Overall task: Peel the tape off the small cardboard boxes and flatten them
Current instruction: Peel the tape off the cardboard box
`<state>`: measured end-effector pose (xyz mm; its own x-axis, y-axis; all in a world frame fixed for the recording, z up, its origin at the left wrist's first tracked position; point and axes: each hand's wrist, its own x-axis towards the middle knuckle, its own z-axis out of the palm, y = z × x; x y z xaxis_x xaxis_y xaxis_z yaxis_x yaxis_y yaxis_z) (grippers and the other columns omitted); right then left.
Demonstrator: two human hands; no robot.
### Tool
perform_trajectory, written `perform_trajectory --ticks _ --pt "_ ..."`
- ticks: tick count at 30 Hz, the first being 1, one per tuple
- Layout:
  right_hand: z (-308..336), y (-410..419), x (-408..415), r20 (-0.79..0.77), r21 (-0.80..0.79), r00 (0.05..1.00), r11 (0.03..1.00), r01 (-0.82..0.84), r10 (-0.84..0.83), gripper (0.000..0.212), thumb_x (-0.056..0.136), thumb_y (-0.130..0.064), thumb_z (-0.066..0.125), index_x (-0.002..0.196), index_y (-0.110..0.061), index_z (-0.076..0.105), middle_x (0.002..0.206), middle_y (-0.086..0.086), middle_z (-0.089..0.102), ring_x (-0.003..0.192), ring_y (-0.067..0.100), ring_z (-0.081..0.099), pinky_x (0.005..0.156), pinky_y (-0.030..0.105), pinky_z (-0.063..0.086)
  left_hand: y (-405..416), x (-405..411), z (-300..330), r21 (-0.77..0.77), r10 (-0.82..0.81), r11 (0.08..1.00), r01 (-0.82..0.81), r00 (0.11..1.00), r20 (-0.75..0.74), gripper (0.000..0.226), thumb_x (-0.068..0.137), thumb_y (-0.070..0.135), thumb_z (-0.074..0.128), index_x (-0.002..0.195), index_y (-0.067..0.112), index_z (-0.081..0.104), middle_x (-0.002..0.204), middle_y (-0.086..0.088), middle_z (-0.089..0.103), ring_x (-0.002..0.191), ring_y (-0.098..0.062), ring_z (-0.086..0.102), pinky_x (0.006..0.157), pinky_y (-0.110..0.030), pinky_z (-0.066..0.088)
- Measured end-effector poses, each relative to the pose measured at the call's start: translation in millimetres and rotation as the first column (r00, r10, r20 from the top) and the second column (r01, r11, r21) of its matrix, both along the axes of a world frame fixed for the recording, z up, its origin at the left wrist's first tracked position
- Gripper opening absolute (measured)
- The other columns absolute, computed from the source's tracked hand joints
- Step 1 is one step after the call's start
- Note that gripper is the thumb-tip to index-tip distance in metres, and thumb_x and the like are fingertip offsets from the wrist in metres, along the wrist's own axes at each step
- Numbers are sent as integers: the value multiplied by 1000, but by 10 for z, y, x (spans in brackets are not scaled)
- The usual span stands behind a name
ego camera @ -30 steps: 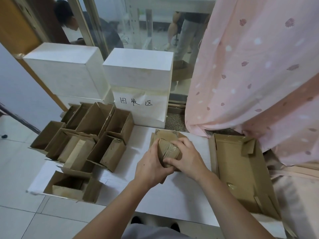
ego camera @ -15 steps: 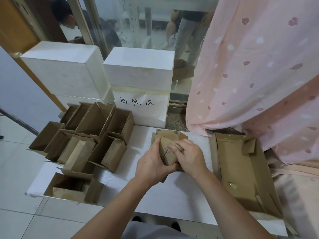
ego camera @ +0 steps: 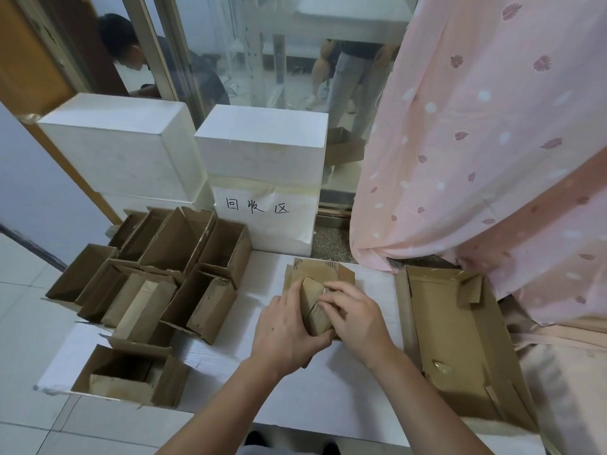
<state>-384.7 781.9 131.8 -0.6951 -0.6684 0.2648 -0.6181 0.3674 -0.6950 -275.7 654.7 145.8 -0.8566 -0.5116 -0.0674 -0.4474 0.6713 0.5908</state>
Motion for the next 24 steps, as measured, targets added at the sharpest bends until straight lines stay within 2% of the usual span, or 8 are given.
perform_trajectory --ticks 6,9,11,15,18,20,22,24 --pt "35 -55 96 -174 36 984 998 55 -48 4 97 -22 63 94 -22 66 98 -15 67 89 11 63 73 26 50 65 10 -22 -4 8 1000 -8 997 71 115 75 73 64 162 22 9 151 8 48 130 -14 53 100 -32 47" --pt "63 -89 138 -190 45 979 996 80 -70 16 100 -34 52 94 -24 64 75 -11 65 67 13 60 59 33 51 66 7 27 22 37 999 -39 996 86 116 76 74 65 164 31 1 152 11 45 124 -15 59 92 -35 51" --pt "67 -107 150 -150 43 986 996 82 -75 20 99 -38 49 95 -27 64 71 -9 64 63 15 59 55 37 51 51 25 33 13 33 999 -34 996 84 117 73 70 69 162 39 0 148 14 46 117 -15 62 86 -34 53" --pt "21 -137 198 -215 37 975 998 -42 49 7 90 -24 69 95 -25 75 104 -13 70 92 10 63 76 28 54 28 66 19 45 71 996 -74 995 64 105 73 61 72 158 41 13 146 16 47 114 -13 63 86 -31 51" --pt "-19 -133 226 -117 88 981 985 -147 157 15 89 -31 66 97 -26 77 120 -11 64 104 15 57 88 32 52 17 94 12 77 78 994 -82 996 47 97 72 59 58 156 40 16 147 14 47 112 -14 64 86 -35 52" --pt "-45 -115 227 -53 109 980 977 -185 192 18 91 -34 63 100 -26 77 126 -10 62 110 15 55 95 32 49 4 115 -1 82 72 994 -77 996 54 96 73 60 57 157 40 16 147 14 46 111 -14 64 84 -34 51" --pt "-40 -97 220 1 82 989 986 -147 147 17 91 -28 70 106 -23 73 126 -10 62 112 10 54 97 31 48 5 133 -16 85 82 993 -86 995 50 98 75 58 67 156 41 17 143 16 48 109 -13 64 83 -33 50" --pt "-27 -86 211 47 68 995 993 -93 90 29 86 -22 76 114 -21 70 125 -12 63 113 6 53 99 26 46 28 139 -25 66 86 994 -89 995 41 98 75 56 72 156 42 18 143 17 49 110 -12 63 84 -32 49"
